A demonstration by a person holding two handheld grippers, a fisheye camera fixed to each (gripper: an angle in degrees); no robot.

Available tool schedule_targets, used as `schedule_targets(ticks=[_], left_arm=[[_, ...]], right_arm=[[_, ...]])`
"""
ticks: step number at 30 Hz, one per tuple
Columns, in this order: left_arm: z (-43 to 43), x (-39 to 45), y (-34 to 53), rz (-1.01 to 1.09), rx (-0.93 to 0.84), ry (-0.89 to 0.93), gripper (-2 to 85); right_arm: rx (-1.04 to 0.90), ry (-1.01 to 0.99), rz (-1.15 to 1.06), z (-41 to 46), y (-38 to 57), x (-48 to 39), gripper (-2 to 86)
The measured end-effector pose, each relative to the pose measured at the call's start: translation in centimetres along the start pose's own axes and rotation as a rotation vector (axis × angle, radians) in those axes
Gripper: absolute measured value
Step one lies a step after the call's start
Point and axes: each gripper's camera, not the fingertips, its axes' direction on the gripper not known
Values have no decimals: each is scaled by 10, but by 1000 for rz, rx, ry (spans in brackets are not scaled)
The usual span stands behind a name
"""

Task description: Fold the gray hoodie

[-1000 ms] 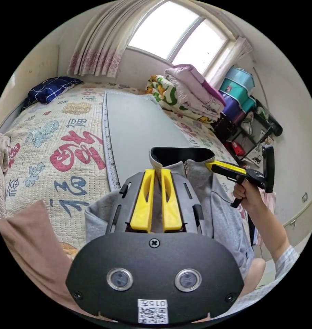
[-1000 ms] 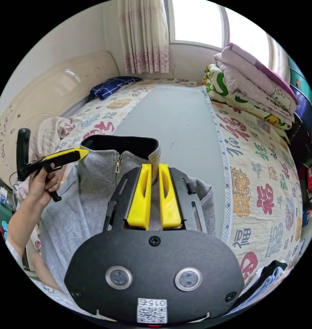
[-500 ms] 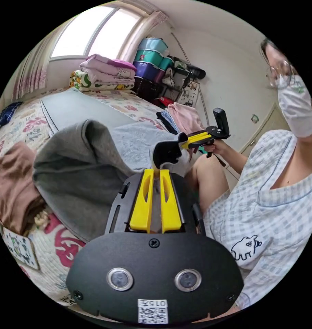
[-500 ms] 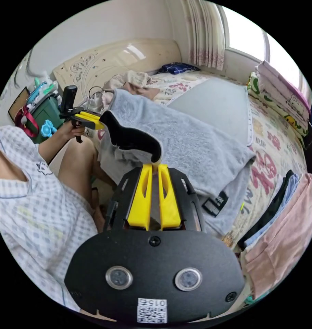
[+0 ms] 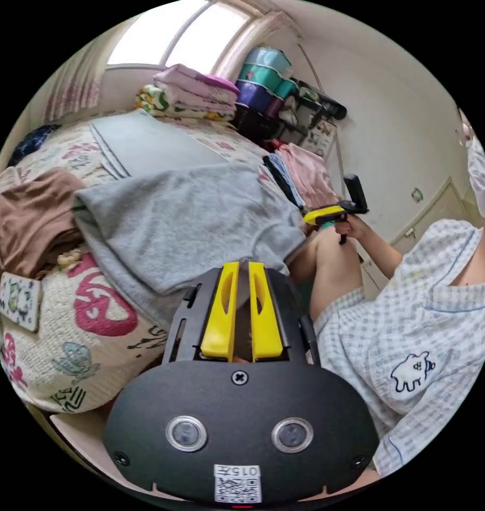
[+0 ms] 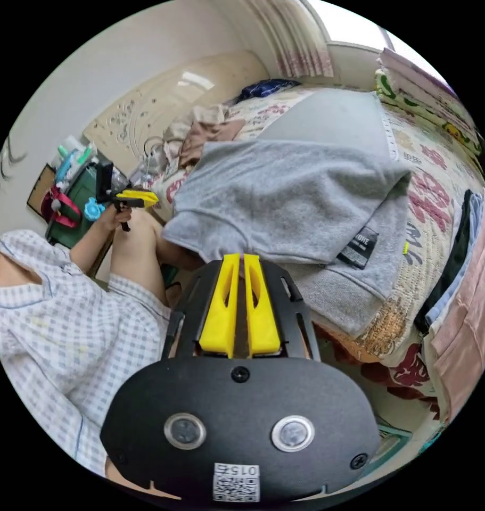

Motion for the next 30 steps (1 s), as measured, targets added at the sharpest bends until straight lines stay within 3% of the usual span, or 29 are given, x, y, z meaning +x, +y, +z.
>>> schedule_targets(ticks=[2,6,9,13,16,22,26,30], left_arm=[[-48,-36,-1,-130,177,-178,85],[-79,-106,-24,-339,311,-293,107],[-66,-173,-45,-518,355,-236,147],[-23,-235,-59,-657,256,-214,157],[7,-250,-51,-665,204,-195,135],[21,-268,-50,-645,197,-179,31],[-7,-256,-56,-544,336,-182,21],[1,-251,-73,-478,333,-253,22]], right_arm=[[145,-69,87,-55,-16,48,42],[388,-94,295,-120,-56,128,87],[395,100,437,-127,-96,189,133],[347,45,625,-103,-134,288,150],[331,23,700,-86,-145,325,146],[407,-56,705,-86,-144,344,37],[443,111,633,-109,-155,316,26],[448,302,595,-104,-163,294,35]])
